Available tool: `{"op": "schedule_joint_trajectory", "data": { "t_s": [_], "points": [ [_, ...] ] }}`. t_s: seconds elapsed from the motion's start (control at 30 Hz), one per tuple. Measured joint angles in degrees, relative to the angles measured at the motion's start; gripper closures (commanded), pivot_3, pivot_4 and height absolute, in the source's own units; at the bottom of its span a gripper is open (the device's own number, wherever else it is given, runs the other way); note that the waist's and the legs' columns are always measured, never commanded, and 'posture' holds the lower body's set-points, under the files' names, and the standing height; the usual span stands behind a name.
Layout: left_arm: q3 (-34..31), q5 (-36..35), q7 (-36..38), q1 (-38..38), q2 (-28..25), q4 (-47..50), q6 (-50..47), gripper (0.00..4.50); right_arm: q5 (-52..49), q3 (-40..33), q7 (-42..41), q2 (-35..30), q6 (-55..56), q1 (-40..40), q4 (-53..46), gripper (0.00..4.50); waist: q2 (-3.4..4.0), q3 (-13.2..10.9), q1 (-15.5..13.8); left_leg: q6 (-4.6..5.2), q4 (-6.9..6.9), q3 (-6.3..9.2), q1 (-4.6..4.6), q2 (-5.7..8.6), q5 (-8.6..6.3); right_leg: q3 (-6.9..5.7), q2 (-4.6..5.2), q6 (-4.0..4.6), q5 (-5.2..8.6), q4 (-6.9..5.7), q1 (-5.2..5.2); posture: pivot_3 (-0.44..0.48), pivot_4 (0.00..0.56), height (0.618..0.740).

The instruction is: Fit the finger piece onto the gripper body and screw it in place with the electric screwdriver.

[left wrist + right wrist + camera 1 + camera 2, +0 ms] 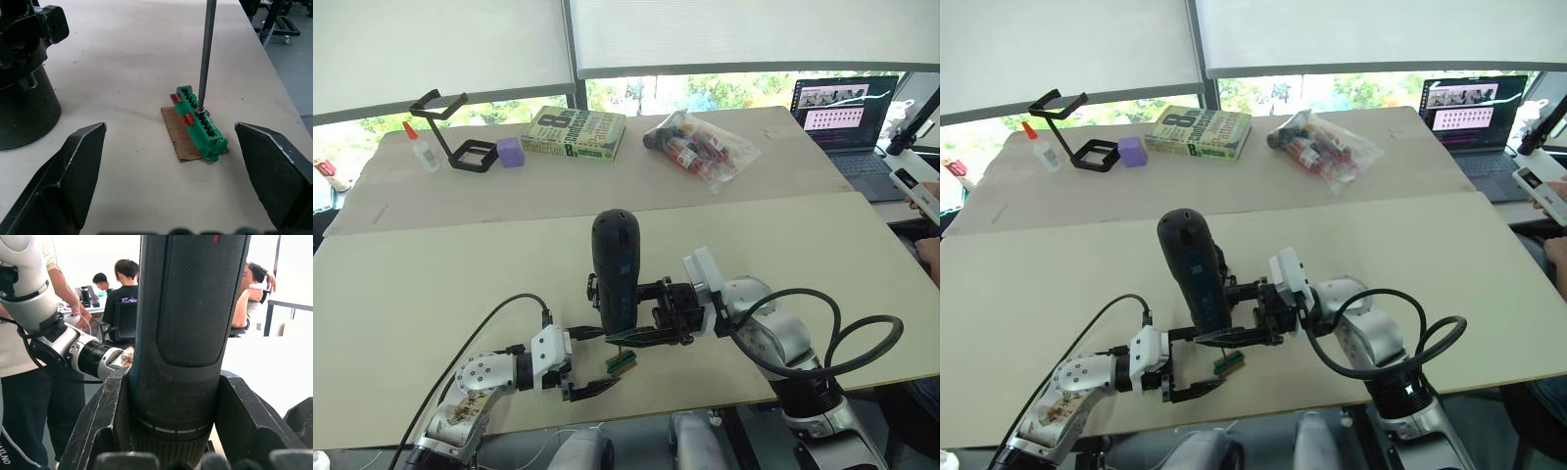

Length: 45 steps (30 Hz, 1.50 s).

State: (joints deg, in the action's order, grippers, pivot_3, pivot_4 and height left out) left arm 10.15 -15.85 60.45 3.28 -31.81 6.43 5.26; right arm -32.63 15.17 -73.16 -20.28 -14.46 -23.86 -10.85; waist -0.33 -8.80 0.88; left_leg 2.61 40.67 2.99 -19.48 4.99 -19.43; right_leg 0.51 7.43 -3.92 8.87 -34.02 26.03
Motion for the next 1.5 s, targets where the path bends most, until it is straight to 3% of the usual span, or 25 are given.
{"op": "schedule_joint_trajectory", "data": {
  "t_s": [1.5],
  "points": [
    [-0.2,-0.8,0.1,0.2,0.2,0.0,0.2,0.04,0.8,0.7,-1.3,0.0,1.4,-0.5,-0.5,2.52,0.00,0.0,0.0,0.01,-0.01,0.00,0.05,0.00,0.00,0.01,0.00,0.00,0.00,0.01,-0.04,0.000,0.150,0.740]
  ]
}}
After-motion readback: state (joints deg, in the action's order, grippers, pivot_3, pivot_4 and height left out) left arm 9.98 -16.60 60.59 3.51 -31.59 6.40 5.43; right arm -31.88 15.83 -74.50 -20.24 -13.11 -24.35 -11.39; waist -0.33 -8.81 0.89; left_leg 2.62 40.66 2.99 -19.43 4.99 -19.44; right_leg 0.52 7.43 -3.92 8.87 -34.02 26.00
